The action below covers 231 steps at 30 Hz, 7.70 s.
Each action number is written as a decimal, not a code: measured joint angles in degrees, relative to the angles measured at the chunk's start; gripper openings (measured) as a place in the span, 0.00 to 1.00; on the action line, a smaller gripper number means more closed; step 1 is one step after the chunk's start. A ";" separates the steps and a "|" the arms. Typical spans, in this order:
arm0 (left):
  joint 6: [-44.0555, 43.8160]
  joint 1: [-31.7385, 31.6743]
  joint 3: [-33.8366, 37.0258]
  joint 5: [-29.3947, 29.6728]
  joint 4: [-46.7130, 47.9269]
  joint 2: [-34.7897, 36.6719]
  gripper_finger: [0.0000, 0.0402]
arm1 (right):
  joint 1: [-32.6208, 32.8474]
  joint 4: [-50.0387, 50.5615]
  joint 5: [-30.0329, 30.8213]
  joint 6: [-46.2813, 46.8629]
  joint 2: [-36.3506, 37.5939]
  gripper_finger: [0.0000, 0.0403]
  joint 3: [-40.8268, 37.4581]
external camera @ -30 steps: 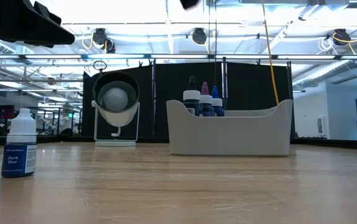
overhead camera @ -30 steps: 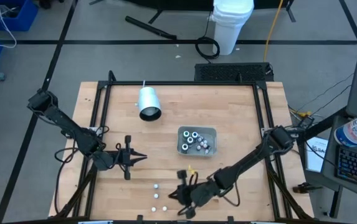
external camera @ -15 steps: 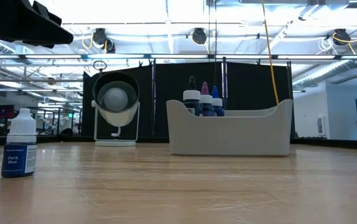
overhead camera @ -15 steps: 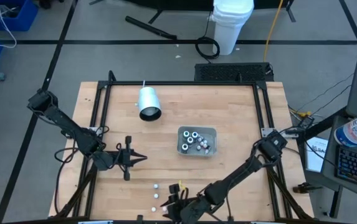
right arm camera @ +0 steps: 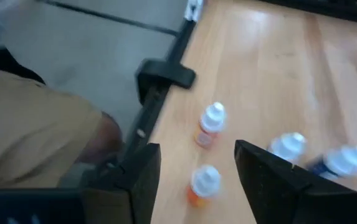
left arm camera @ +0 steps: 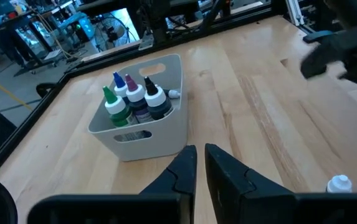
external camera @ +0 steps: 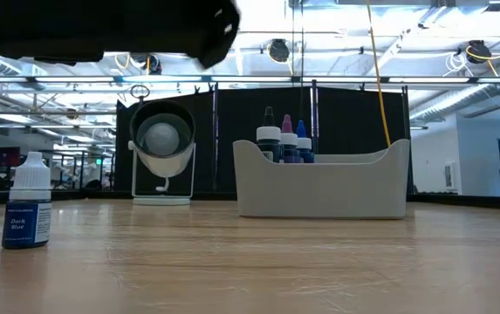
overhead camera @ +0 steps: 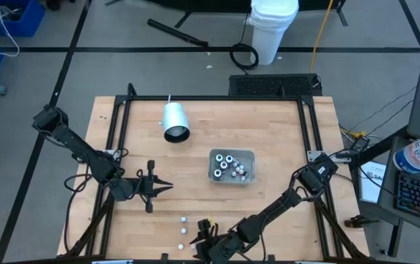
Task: Pick & Place food coloring
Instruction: Put the right small orange food coloring bottle into the white bin
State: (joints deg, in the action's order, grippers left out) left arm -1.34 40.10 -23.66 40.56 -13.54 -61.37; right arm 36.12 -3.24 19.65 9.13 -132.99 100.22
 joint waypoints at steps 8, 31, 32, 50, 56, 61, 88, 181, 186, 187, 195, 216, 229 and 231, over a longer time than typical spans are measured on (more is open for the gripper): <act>-0.16 0.00 0.00 0.00 -0.04 0.00 0.10 | -1.98 -3.80 -4.75 1.08 -3.13 0.45 -0.04; -0.20 0.00 0.00 -0.05 0.00 0.00 0.10 | -2.07 -1.22 -4.97 2.47 -3.04 0.35 -0.04; -0.26 0.00 0.00 -0.04 0.01 -0.01 0.10 | -2.11 -1.20 -4.96 2.81 -3.04 0.35 -0.04; -1.84 0.00 0.04 -0.04 -1.20 0.00 0.10 | -1.97 -1.14 -4.99 5.60 -3.04 0.35 -0.04; -1.89 0.00 0.04 -0.06 -1.25 -0.01 0.10 | -1.83 -1.03 -5.04 5.26 -3.04 0.35 -0.04; -1.94 0.00 0.04 -0.02 -1.27 -0.01 0.10 | -1.85 -1.13 -5.06 6.46 -3.04 0.35 -0.04; -0.63 0.00 0.04 -0.24 -3.30 -0.01 0.10 | -1.97 -6.19 -4.64 8.30 -3.02 0.33 -3.32; 13.00 0.00 0.04 0.00 -4.72 -0.01 0.10 | -22.59 -5.46 14.26 5.14 52.19 0.14 -63.43; 11.53 0.00 0.04 -0.02 -4.70 0.00 0.10 | -22.99 -5.65 14.88 4.85 50.22 0.14 -63.41; 11.30 0.00 0.04 -0.02 -4.72 -0.01 0.10 | -22.99 -5.55 14.90 4.78 49.87 0.14 -63.42; 11.55 -0.01 0.04 -0.01 -4.66 0.00 0.10 | -23.89 -6.35 15.03 5.42 48.41 0.14 -63.41; 11.61 -0.02 0.04 -0.04 -4.70 0.00 0.10 | -24.74 -8.03 14.72 10.82 47.60 0.14 -63.36; 11.65 0.00 0.02 -0.06 -4.59 0.00 0.10 | -24.76 -8.95 14.83 14.03 45.29 0.14 -63.34; 11.67 -0.02 0.02 -0.07 -4.59 0.00 0.10 | -24.76 -8.61 14.83 14.03 45.29 0.14 -63.34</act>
State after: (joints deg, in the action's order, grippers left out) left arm 10.33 40.07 -23.64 40.49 -18.13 -61.36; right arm 11.35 -11.85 34.48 23.16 -87.70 36.88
